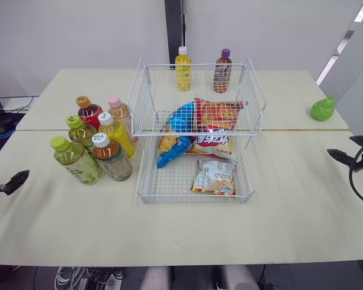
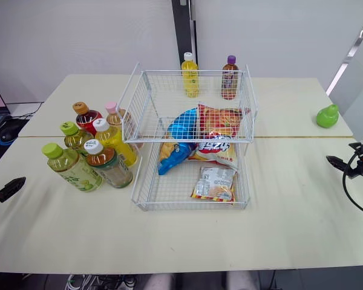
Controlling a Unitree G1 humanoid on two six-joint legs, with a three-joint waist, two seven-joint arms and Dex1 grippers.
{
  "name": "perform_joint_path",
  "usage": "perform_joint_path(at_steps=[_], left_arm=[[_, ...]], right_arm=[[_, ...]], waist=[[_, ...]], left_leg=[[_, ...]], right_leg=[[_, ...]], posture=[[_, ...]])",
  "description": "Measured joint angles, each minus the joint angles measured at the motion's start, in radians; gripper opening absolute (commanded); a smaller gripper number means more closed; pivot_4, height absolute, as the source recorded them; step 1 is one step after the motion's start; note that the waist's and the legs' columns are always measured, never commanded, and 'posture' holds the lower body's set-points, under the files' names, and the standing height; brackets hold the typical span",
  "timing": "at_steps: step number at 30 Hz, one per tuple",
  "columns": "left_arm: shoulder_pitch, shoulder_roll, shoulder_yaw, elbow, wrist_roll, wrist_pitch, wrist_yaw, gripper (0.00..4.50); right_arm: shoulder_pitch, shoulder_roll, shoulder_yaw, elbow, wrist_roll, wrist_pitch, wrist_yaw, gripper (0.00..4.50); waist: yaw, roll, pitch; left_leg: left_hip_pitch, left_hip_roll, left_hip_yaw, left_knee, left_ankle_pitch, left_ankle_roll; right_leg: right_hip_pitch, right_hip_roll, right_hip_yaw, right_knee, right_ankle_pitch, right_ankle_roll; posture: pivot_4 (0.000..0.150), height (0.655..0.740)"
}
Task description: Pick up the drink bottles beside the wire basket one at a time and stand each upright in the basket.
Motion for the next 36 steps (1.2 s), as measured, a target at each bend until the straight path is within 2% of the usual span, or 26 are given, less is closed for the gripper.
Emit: perform_joint_path(at_steps=[12, 26, 33, 36], left_arm=[[-0.036, -0.013, -0.006, -0.004, 0.02, 0.007, 0.051, 4.48], [-0.034, -0.014, -0.026, -0.03, 0.078, 0.046, 0.132, 4.48], [-0.073, -0.014, -0.024, -0.016, 0.011, 0.1, -0.021, 4.48], [-0.076, -0.015, -0.024, 0.014, 0.007, 0.1, -0.025, 4.48]], right_arm=[[0.009, 0.001, -0.003, 0.0, 0.001, 0.002, -0.02, 4.5], [0.005, 0.008, 0.005, 0.058, -0.04, -0.087, -0.114, 4.5], [-0.004, 0.011, -0.002, 0.061, -0.03, -0.094, -0.076, 4.5], [-0.004, 0.018, -0.016, 0.048, -0.007, -0.093, -0.059, 4.5]], waist=[[0.0, 0.0, 0.0], [-0.001, 0.0, 0.0], [-0.002, 0.0, 0.0], [-0.005, 0.0, 0.0]], left_leg=[[0.0, 0.0, 0.0, 0.0, 0.0, 0.0], [0.0, 0.0, 0.0, 0.0, 0.0, 0.0], [0.0, 0.0, 0.0, 0.0, 0.0, 0.0], [0.0, 0.0, 0.0, 0.0, 0.0, 0.0]], right_leg=[[0.0, 0.0, 0.0, 0.0, 0.0, 0.0], [0.0, 0.0, 0.0, 0.0, 0.0, 0.0], [0.0, 0.0, 0.0, 0.0, 0.0, 0.0], [0.0, 0.0, 0.0, 0.0, 0.0, 0.0]], posture=[[0.15, 0.74], [0.15, 0.74], [0.15, 0.74], [0.15, 0.74]])
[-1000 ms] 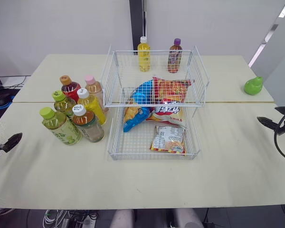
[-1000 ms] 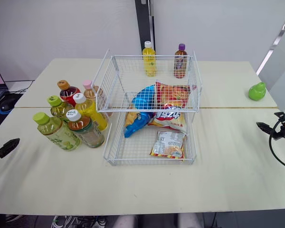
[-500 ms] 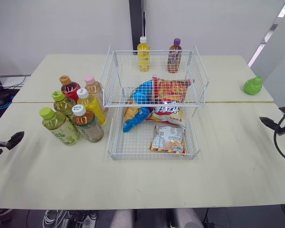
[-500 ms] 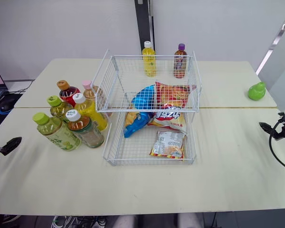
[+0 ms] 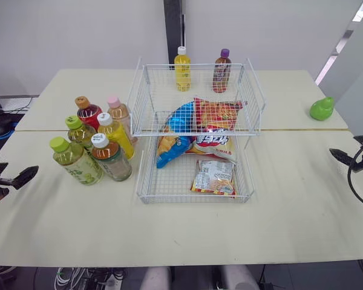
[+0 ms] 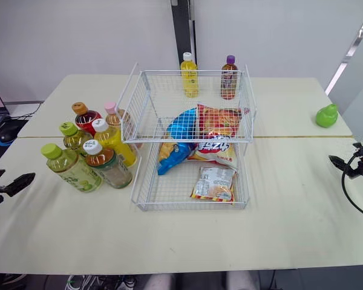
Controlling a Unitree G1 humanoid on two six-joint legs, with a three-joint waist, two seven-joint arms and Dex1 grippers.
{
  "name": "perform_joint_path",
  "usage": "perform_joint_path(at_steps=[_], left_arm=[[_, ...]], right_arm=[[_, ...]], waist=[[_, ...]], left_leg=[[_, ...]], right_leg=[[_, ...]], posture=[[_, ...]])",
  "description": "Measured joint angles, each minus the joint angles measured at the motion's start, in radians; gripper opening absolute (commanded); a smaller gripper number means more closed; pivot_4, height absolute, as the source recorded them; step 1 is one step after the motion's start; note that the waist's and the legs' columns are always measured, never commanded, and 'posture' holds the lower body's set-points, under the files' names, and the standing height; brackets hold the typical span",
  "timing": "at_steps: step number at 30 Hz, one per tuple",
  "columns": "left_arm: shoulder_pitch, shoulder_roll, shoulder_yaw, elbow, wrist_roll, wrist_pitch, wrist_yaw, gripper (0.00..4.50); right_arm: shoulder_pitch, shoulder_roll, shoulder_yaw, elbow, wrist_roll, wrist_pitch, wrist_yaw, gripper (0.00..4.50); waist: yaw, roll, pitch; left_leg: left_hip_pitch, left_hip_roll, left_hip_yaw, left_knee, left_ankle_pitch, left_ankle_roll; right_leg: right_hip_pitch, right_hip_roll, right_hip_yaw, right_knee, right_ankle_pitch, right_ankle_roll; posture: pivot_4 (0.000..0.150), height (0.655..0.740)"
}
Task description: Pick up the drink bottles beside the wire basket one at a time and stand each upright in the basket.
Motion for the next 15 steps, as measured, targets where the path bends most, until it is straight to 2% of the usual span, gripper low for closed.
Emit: perform_joint_path(at_steps=[5, 8, 12, 15], left_arm=[[-0.044, -0.011, -0.001, 0.011, 0.0, -0.006, -0.002, 4.48], [-0.084, -0.01, -0.008, 0.03, 0.006, -0.02, -0.003, 4.48], [-0.122, -0.01, -0.035, 0.069, 0.026, -0.035, -0.004, 4.48], [-0.143, -0.01, -0.042, 0.077, 0.033, -0.035, -0.016, 4.48]], right_arm=[[-0.004, 0.051, -0.016, -0.212, 0.084, 0.073, 0.059, 4.5], [-0.092, 0.09, -0.01, -0.498, 0.197, 0.249, 0.071, 4.5], [-0.27, 0.121, 0.014, -0.929, 0.449, 0.603, 0.035, 4.5], [-0.342, 0.155, 0.029, -1.12, 0.65, 0.822, -0.009, 4.5]], waist=[[-0.002, 0.0, 0.0], [-0.007, 0.004, 0.002], [0.001, 0.003, 0.001], [0.012, -0.002, -0.002]], left_leg=[[0.0, 0.001, 0.0, 0.001, 0.0, 0.0], [0.0, 0.001, 0.001, 0.001, 0.0, 0.0], [-0.003, 0.003, -0.003, 0.0, -0.001, -0.001], [-0.006, 0.004, -0.005, 0.0, -0.001, -0.002]], right_leg=[[0.0, 0.0, 0.0, 0.001, 0.0, 0.0], [-0.003, 0.0, 0.001, 0.003, 0.001, 0.0], [-0.004, 0.0, -0.002, 0.003, 0.001, -0.001], [-0.004, 0.0, -0.003, 0.0, 0.001, -0.001]], posture=[[0.15, 0.74], [0.15, 0.74], [0.15, 0.74], [0.15, 0.74]])
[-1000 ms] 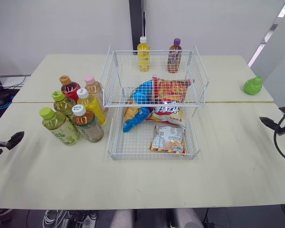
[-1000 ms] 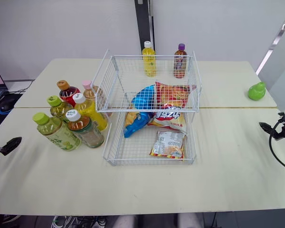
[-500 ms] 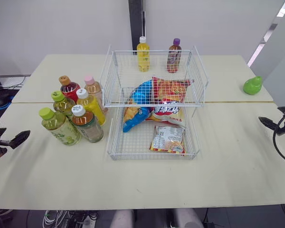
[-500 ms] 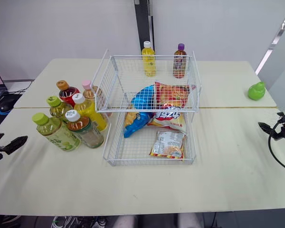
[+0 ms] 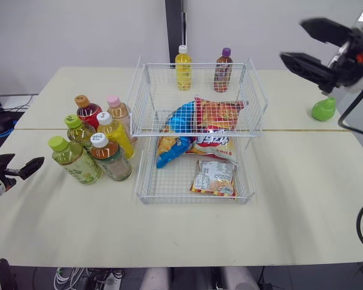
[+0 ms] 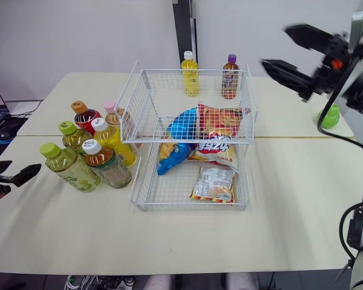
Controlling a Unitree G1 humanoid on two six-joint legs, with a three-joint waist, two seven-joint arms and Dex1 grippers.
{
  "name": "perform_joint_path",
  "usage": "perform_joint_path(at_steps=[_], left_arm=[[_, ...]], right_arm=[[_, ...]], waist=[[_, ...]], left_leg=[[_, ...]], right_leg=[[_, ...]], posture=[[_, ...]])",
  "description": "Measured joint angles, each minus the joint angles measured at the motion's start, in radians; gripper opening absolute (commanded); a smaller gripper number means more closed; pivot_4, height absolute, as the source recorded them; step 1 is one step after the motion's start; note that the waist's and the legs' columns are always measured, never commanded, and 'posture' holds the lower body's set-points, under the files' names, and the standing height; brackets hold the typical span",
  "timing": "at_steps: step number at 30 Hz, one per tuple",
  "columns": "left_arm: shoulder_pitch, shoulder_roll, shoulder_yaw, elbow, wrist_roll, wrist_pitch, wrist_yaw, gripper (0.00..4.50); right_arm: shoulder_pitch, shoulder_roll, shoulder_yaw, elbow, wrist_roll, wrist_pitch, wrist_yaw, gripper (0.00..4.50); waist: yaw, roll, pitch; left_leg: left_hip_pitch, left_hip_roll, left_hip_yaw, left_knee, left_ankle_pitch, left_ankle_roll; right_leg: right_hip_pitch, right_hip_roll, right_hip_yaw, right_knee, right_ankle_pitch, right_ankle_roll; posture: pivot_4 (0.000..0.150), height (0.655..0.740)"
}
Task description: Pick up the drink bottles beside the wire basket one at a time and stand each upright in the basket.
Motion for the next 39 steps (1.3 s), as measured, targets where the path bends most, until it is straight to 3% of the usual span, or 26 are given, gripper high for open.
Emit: perform_joint_path(at_steps=[3, 9, 17, 24, 29, 39], left_arm=[[-0.009, 0.0, 0.0, 0.01, 0.0, 0.0, -0.004, 4.48], [0.021, 0.0, 0.007, 0.005, -0.001, 0.001, -0.007, 4.48], [0.131, 0.005, 0.087, -0.073, -0.056, 0.03, -0.006, 4.48], [0.29, 0.002, 0.206, -0.223, -0.12, 0.082, 0.012, 4.48], [0.368, -0.035, 0.242, -0.307, -0.144, 0.121, 0.039, 4.48], [0.389, -0.042, 0.275, -0.393, -0.198, 0.242, 0.036, 4.48]], right_arm=[[0.013, 0.021, 0.014, -0.145, 0.191, 0.167, -0.017, 4.5], [0.075, 0.022, 0.06, -0.269, 0.319, 0.279, 0.01, 4.5], [0.065, 0.062, 0.073, -0.245, 0.294, 0.249, -0.004, 4.5], [0.042, 0.187, -0.01, -0.258, 0.343, 0.182, -0.17, 4.5], [0.252, 0.209, 0.054, -0.307, 0.207, 0.074, -0.117, 4.5], [0.196, 0.193, 0.087, -0.322, 0.162, 0.016, -0.062, 4.5]], waist=[[0.015, -0.001, 0.0], [0.012, -0.001, -0.001], [0.0, -0.001, -0.001], [-0.002, -0.002, -0.001], [0.009, -0.003, -0.002], [0.009, -0.003, -0.002]], left_leg=[[-0.001, -0.003, 0.0, 0.001, 0.0, 0.0], [-0.002, -0.003, 0.001, 0.002, 0.0, 0.001], [-0.002, 0.004, 0.004, 0.001, 0.0, 0.001], [-0.002, 0.007, 0.006, 0.001, 0.0, 0.001], [-0.002, 0.006, 0.007, 0.001, 0.0, 0.001], [-0.002, 0.011, 0.008, 0.001, 0.0, 0.001]], right_leg=[[0.0, -0.001, 0.0, -0.001, 0.0, 0.0], [-0.001, -0.001, 0.001, 0.0, 0.0, 0.001], [-0.005, 0.001, 0.002, 0.001, 0.002, -0.002], [-0.006, 0.001, 0.002, 0.0, 0.003, -0.003], [-0.006, 0.001, 0.003, 0.0, 0.003, -0.004], [-0.007, 0.006, 0.003, 0.0, 0.003, -0.005]], posture=[[0.15, 0.74], [0.15, 0.74], [0.15, 0.74], [0.15, 0.74], [0.15, 0.74], [0.15, 0.74]])
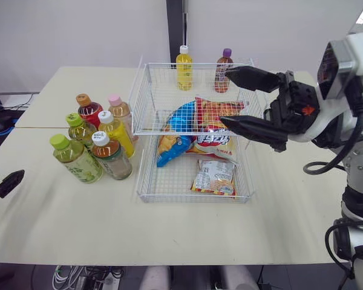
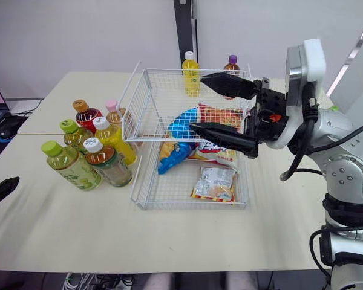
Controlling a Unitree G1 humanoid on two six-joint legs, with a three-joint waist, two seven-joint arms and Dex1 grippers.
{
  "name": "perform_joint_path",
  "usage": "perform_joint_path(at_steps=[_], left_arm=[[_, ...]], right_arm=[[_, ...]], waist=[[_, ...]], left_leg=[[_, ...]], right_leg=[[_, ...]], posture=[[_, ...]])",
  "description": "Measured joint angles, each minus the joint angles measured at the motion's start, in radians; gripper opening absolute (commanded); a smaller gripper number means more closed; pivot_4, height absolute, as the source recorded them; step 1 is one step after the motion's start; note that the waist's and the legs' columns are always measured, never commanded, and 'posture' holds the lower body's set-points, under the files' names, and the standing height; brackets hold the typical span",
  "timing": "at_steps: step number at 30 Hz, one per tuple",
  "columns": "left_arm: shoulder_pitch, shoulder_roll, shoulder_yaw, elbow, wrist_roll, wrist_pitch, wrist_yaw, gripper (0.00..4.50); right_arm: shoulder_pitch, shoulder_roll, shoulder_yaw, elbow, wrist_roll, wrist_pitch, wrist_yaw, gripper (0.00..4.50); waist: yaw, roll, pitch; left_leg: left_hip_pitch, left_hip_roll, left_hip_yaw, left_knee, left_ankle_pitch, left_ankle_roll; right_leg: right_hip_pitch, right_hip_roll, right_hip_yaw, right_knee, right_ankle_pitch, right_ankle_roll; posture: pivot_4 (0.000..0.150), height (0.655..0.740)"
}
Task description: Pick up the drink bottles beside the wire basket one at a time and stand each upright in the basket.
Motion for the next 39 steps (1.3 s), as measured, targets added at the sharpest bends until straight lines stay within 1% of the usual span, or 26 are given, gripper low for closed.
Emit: perform_joint_path(at_steps=[3, 5, 9, 12, 14, 15, 17, 19, 22, 26, 30, 35, 39], left_arm=[[0.001, 0.02, 0.048, -0.024, -0.029, 0.046, -0.004, 4.48], [0.02, 0.038, 0.099, -0.077, -0.058, 0.09, -0.012, 4.48], [0.07, 0.049, 0.252, -0.256, -0.161, 0.243, -0.018, 4.48], [0.165, 0.049, 0.346, -0.436, -0.244, 0.395, -0.032, 4.48], [0.251, 0.024, 0.375, -0.571, -0.278, 0.462, -0.046, 4.48], [0.284, -0.009, 0.379, -0.631, -0.287, 0.479, -0.046, 4.48], [0.315, -0.055, 0.379, -0.683, -0.29, 0.483, -0.04, 4.48], [0.327, -0.096, 0.367, -0.739, -0.289, 0.477, -0.02, 4.48], [0.285, -0.124, 0.33, -0.803, -0.288, 0.448, 0.027, 4.48], [0.21, -0.156, 0.214, -0.832, -0.25, 0.384, 0.085, 4.48], [0.104, -0.18, 0.086, -0.768, -0.165, 0.271, 0.124, 4.48], [-0.008, -0.217, -0.044, -0.671, -0.109, 0.177, 0.137, 4.48], [-0.045, -0.221, -0.086, -0.615, -0.086, 0.137, 0.137, 4.48]], right_arm=[[-0.002, -0.001, 0.001, -0.002, 0.005, 0.006, 0.002, 4.5], [-0.009, -0.005, 0.001, -0.001, 0.005, 0.01, 0.0, 4.5], [-0.022, -0.03, 0.0, 0.002, 0.002, 0.014, 0.001, 4.5], [-0.05, -0.032, -0.001, 0.029, 0.005, 0.022, 0.001, 4.5], [-0.061, -0.031, -0.001, 0.051, 0.003, 0.026, 0.012, 4.5], [-0.063, -0.03, 0.002, 0.066, 0.001, 0.025, 0.027, 4.5], [-0.07, -0.025, 0.013, 0.089, -0.017, 0.021, 0.048, 4.5], [-0.091, -0.012, 0.029, 0.121, -0.023, 0.013, 0.07, 4.5], [-0.113, 0.008, 0.046, 0.157, -0.038, 0.006, 0.103, 4.5], [-0.121, 0.012, 0.069, 0.171, -0.039, 0.015, 0.148, 4.5], [-0.122, -0.002, 0.069, 0.174, -0.038, 0.034, 0.181, 4.5], [-0.124, -0.012, 0.068, 0.163, -0.041, 0.039, 0.192, 4.5], [-0.124, -0.016, 0.066, 0.151, -0.049, 0.045, 0.18, 4.5]], waist=[[-0.001, 0.0, 0.0], [-0.001, 0.0, 0.0], [-0.001, 0.0, 0.0], [-0.004, 0.001, 0.0], [-0.003, 0.001, 0.001], [-0.002, 0.002, 0.001], [-0.002, 0.002, 0.001], [0.0, 0.002, 0.001], [0.004, 0.002, 0.001], [0.008, 0.001, 0.001], [0.006, 0.001, 0.001], [0.003, 0.001, 0.001], [0.0, 0.001, 0.001]], left_leg=[[0.0, 0.001, 0.0, 0.0, 0.0, 0.0], [0.0, 0.001, 0.0, 0.0, 0.0, 0.0], [0.0, 0.001, 0.0, 0.0, 0.0, 0.0], [0.0, 0.001, 0.001, 0.0, 0.0, 0.0], [0.001, 0.001, 0.002, 0.0, 0.0, 0.0], [0.002, 0.001, 0.003, -0.001, 0.0, 0.0], [0.002, 0.002, 0.003, -0.001, 0.0, 0.0], [0.002, 0.003, 0.003, 0.0, 0.0, 0.0], [0.002, 0.003, 0.003, 0.0, 0.0, 0.0], [0.002, 0.002, 0.004, 0.0, 0.0, 0.0], [0.002, 0.003, 0.004, 0.0, 0.0, 0.0], [0.003, 0.003, 0.006, 0.0, 0.0, 0.0], [0.003, 0.004, 0.008, 0.0, 0.0, 0.0]], right_leg=[[0.0, 0.001, 0.0, 0.0, 0.0, 0.0], [0.0, 0.001, 0.0, 0.0, 0.0, -0.001], [0.0, 0.0, 0.0, 0.0, 0.0, -0.001], [0.0, 0.0, 0.001, -0.001, 0.0, -0.001], [0.0, 0.0, 0.003, -0.001, -0.001, -0.002], [0.0, 0.0, 0.004, 0.0, -0.001, -0.003], [0.0, 0.001, 0.003, 0.0, -0.001, -0.003], [0.0, 0.002, 0.003, 0.0, -0.001, -0.004], [0.0, 0.003, 0.004, 0.0, -0.001, -0.004], [0.001, 0.007, 0.005, -0.001, 0.0, -0.004], [0.0, 0.01, 0.006, 0.0, 0.0, -0.004], [0.0, 0.011, 0.008, 0.0, 0.0, -0.003], [-0.001, 0.012, 0.012, 0.0, 0.0, -0.003]], posture=[[0.15, 0.74], [0.15, 0.74], [0.15, 0.74], [0.15, 0.74], [0.15, 0.74], [0.15, 0.74], [0.15, 0.74], [0.15, 0.74], [0.15, 0.74], [0.15, 0.74], [0.15, 0.74], [0.15, 0.74], [0.15, 0.74]])
